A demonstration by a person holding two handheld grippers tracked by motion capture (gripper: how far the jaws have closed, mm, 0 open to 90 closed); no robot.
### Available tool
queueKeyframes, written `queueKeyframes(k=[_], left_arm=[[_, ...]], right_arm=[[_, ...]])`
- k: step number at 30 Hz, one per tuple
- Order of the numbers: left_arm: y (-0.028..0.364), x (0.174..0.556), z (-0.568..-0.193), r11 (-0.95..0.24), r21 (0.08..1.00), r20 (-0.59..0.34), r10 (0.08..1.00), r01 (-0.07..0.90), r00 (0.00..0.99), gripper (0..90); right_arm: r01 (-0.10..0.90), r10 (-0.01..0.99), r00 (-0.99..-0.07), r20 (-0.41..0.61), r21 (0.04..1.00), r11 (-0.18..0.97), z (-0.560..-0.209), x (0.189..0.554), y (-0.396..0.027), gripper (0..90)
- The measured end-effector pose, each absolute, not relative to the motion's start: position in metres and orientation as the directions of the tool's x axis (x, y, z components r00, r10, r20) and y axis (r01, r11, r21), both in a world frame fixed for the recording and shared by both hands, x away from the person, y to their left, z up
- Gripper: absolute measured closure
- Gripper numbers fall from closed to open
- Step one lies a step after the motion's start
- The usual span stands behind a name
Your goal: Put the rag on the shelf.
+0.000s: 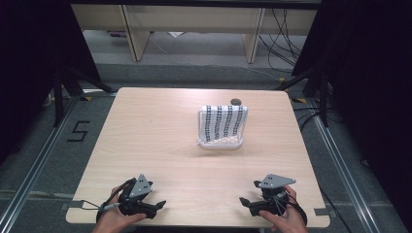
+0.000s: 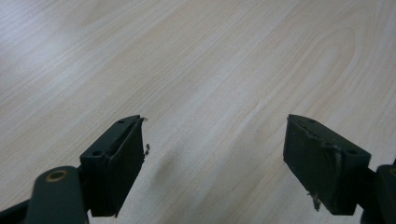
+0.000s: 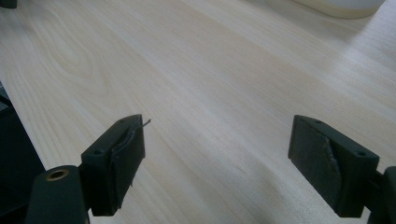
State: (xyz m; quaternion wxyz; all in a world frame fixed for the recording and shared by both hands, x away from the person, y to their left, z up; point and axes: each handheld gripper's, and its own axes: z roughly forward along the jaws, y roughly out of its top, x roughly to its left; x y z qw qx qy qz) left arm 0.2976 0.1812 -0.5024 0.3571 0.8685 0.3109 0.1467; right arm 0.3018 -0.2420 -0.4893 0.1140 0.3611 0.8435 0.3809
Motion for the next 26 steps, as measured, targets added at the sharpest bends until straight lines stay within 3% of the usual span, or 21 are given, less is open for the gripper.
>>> queueKeyframes(k=[26], left_arm=[[0.1825,0.2999,-0.5031,-0.563,0.709,0.052,0.643,0.425,0.764,20.0]], right_arm=[[0.542,0.698,-0.709,0.100,0.712,0.447,-0.4911,0.3035,-0.2437,19.6]])
